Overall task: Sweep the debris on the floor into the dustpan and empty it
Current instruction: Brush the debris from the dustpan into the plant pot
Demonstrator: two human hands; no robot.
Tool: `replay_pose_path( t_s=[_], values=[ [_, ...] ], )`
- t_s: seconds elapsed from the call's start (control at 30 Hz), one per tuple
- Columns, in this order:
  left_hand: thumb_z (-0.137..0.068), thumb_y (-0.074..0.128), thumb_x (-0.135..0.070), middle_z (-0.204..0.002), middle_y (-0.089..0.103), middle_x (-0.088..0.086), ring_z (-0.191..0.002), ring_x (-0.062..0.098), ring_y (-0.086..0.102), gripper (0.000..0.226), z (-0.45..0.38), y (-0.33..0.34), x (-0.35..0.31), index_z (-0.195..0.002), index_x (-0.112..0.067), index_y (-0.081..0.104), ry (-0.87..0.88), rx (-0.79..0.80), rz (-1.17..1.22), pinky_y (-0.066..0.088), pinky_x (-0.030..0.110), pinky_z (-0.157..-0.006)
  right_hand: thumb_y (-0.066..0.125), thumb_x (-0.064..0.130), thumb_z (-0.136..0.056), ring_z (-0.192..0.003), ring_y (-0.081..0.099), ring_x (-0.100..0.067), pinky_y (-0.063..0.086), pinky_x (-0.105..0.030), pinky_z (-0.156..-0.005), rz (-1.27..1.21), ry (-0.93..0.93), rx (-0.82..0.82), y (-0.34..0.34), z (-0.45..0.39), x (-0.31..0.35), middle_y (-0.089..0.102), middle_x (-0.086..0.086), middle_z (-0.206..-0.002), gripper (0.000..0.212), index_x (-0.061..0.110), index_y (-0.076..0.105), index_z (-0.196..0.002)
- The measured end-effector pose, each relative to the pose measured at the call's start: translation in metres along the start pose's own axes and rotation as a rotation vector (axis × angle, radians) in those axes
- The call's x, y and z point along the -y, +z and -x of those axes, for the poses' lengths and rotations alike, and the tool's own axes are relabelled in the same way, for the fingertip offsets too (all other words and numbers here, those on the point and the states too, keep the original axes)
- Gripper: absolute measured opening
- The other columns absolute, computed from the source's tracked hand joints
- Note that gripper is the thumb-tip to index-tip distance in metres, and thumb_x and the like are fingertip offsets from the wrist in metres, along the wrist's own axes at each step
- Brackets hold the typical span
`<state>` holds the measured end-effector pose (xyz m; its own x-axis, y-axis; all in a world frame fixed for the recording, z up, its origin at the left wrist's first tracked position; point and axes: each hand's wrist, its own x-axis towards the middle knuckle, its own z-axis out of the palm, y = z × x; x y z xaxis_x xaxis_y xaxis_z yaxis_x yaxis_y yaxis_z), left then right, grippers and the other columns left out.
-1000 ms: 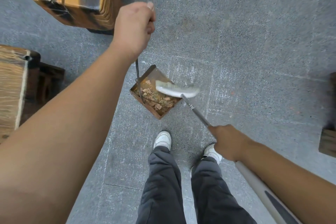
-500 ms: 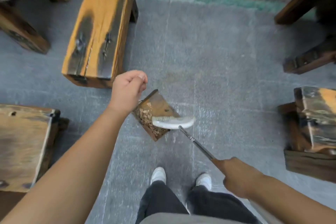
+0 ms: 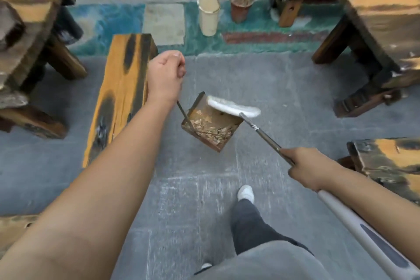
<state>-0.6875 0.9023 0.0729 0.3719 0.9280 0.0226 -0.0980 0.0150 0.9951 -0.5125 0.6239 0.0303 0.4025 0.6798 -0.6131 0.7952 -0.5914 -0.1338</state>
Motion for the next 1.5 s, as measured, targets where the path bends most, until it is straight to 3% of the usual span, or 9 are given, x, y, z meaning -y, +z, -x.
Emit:
replay_pose_path(
  t_s=[0.17, 0.3, 0.5, 0.73, 0.87, 0.97, 1.07, 1.23, 1.5],
  values=[
    [-0.075, 0.046, -0.019, -0.043, 0.038, -0.007, -0.038, 0.007, 0.028, 0.028, -0.093, 0.056, -0.029, -0.049, -0.022, 0.056, 0.022, -0.025, 0.067, 0.019, 0.017, -0.042, 0.047, 0.006, -0.077, -0.092, 0.062, -0.034, 0.045, -0.03, -0.064, 0.072, -0.085, -0.018, -0.076, -0.08, -0.014, 0.063, -0.012, -0.09, 0.028, 0.014, 0.059, -0.101],
    [-0.079, 0.046, -0.023, -0.047, 0.038, -0.004, -0.038, 0.011, 0.024, 0.032, -0.162, 0.081, -0.05, -0.049, -0.024, 0.056, 0.029, -0.052, 0.027, 0.017, 0.02, -0.044, 0.045, 0.005, -0.077, -0.079, 0.057, -0.031, 0.039, -0.029, -0.05, 0.089, -0.097, 0.007, -0.139, -0.129, -0.021, 0.054, -0.007, -0.078, 0.017, 0.016, 0.051, -0.088],
    [-0.087, 0.046, -0.021, -0.047, 0.038, -0.004, -0.039, 0.011, 0.021, 0.031, -0.28, 0.097, -0.056, -0.056, -0.022, 0.052, 0.0, -0.084, 0.083, 0.015, 0.018, -0.043, 0.043, 0.005, -0.078, -0.08, 0.052, -0.029, 0.04, -0.029, -0.059, 0.102, -0.093, 0.002, -0.218, -0.223, 0.0, 0.052, -0.006, -0.085, 0.029, 0.018, 0.055, -0.101],
    [-0.093, 0.039, -0.008, -0.044, 0.038, -0.006, -0.037, 0.008, 0.024, 0.035, -0.466, 0.112, -0.049, -0.062, -0.017, 0.05, 0.0, 0.007, 0.065, 0.017, 0.017, -0.04, 0.042, 0.002, -0.08, -0.081, 0.056, -0.03, 0.033, -0.027, -0.045, 0.058, -0.06, 0.045, -0.294, -0.366, 0.047, 0.054, -0.008, -0.086, 0.031, 0.015, 0.055, -0.105],
    [-0.095, 0.038, -0.007, -0.045, 0.038, -0.005, -0.036, 0.007, 0.026, 0.035, -0.57, 0.124, -0.065, -0.063, -0.015, 0.05, -0.001, 0.06, 0.031, 0.019, 0.017, -0.039, 0.041, 0.001, -0.079, -0.095, 0.059, -0.032, 0.042, -0.029, -0.062, 0.009, -0.062, 0.024, -0.35, -0.43, 0.074, 0.061, -0.014, -0.099, 0.037, 0.013, 0.056, -0.111],
    [-0.095, 0.038, -0.006, -0.044, 0.038, -0.007, -0.035, 0.005, 0.027, 0.034, -0.633, 0.137, -0.071, -0.064, -0.014, 0.05, 0.009, 0.082, 0.021, 0.019, 0.015, -0.038, 0.04, 0.0, -0.078, -0.083, 0.053, -0.03, 0.036, -0.028, -0.05, 0.007, -0.061, 0.028, -0.389, -0.469, 0.084, 0.05, -0.006, -0.079, 0.03, 0.014, 0.051, -0.102],
    [-0.095, 0.039, -0.01, -0.045, 0.038, -0.006, -0.036, 0.006, 0.026, 0.034, -0.711, 0.157, -0.066, -0.064, -0.015, 0.05, 0.038, 0.111, 0.002, 0.018, 0.015, -0.04, 0.04, 0.0, -0.079, -0.083, 0.052, -0.031, 0.03, -0.027, -0.044, 0.033, -0.072, 0.031, -0.435, -0.531, 0.083, 0.05, -0.009, -0.084, 0.022, 0.017, 0.043, -0.093],
    [-0.092, 0.041, -0.01, -0.045, 0.039, -0.005, -0.037, 0.009, 0.024, 0.033, -0.846, 0.194, -0.039, -0.061, -0.017, 0.051, 0.034, 0.048, -0.03, 0.018, 0.016, -0.042, 0.04, 0.001, -0.083, -0.074, 0.051, -0.028, 0.033, -0.028, -0.044, 0.011, -0.082, 0.036, -0.513, -0.663, 0.069, 0.047, -0.004, -0.076, 0.047, 0.015, 0.051, -0.126],
    [-0.077, 0.047, -0.018, -0.046, 0.038, -0.002, -0.037, 0.01, 0.026, 0.021, -1.0, 0.236, -0.04, -0.057, -0.016, 0.052, 0.051, -0.009, -0.101, 0.019, 0.016, -0.043, 0.04, 0.001, -0.085, -0.064, 0.052, -0.023, 0.036, -0.028, -0.042, 0.075, -0.135, 0.079, -0.639, -0.801, 0.062, 0.052, -0.008, -0.079, 0.053, 0.015, 0.047, -0.135]
  ],
)
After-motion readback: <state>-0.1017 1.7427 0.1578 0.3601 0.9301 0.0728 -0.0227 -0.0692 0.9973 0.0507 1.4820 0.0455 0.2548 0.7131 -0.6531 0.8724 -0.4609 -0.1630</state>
